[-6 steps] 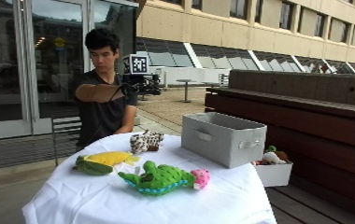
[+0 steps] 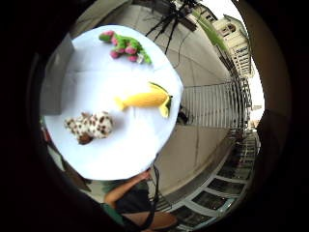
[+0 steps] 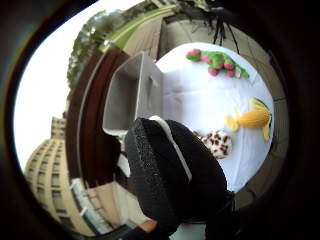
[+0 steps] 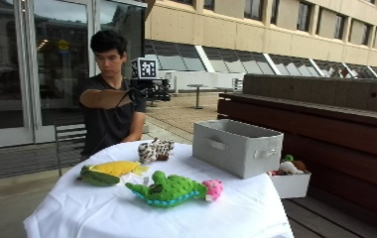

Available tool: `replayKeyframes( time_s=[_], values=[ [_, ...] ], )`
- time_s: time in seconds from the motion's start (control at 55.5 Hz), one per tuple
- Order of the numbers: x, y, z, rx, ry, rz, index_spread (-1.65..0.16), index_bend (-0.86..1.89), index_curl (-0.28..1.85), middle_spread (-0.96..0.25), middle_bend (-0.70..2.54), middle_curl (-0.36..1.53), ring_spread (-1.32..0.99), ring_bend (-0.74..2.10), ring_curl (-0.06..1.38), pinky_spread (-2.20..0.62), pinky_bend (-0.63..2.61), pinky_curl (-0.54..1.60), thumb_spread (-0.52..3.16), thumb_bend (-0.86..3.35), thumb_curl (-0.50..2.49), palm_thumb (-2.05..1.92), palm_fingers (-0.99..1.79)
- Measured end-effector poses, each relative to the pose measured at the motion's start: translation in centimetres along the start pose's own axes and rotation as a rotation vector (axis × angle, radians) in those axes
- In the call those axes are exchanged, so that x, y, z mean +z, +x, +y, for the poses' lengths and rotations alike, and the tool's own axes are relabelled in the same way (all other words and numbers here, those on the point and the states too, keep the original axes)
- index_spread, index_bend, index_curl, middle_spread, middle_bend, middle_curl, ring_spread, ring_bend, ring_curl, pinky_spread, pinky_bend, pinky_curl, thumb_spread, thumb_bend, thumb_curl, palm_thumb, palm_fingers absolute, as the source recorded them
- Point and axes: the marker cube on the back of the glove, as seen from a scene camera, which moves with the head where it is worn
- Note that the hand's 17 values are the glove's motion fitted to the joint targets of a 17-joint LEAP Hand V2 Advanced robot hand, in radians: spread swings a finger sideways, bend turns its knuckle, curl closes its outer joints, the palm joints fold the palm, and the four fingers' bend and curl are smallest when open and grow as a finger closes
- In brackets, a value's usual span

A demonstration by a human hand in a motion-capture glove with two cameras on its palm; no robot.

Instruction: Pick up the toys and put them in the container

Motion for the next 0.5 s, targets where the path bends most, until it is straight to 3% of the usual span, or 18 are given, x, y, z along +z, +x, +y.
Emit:
replayKeyframes(
  time_s=[0.054, 0.234, 0.324, 0.396, 0.504],
  values=[
    [0.2, 0.6, -0.3, -0.152, 0.03, -0.014, -0.2, 0.15, 0.09, -0.08, 0.2, 0.11, -0.22, 0.19, 0.06, -0.12, 0.6, 0.2, 0.87, -0.08, 0.0, -0.12, 0.02],
    [0.4, 0.5, -0.4, -0.182, 0.027, -0.01, -0.24, 0.16, 0.15, -0.09, 0.21, 0.19, -0.28, 0.21, 0.11, -0.14, 0.64, 0.25, 1.1, -0.08, 0.01, -0.12, -0.01],
    [0.3, 0.2, 0.1, -0.137, 0.026, -0.007, -0.25, 0.16, 0.18, -0.1, 0.21, 0.22, -0.3, 0.21, 0.13, -0.14, 0.64, 0.27, 1.15, -0.08, 0.02, -0.12, -0.02],
    [0.1, -0.5, 0.3, 0.014, -0.013, -0.008, -0.25, 0.16, 0.19, -0.1, 0.2, 0.24, -0.3, 0.21, 0.15, -0.14, 0.65, 0.28, 1.17, -0.08, 0.02, -0.12, -0.03],
    [0.3, 0.3, 0.1, -0.169, 0.032, -0.015, -0.26, 0.15, 0.21, -0.1, 0.2, 0.26, -0.31, 0.21, 0.17, -0.14, 0.65, 0.29, 1.2, -0.08, 0.02, -0.13, -0.03]
  ],
)
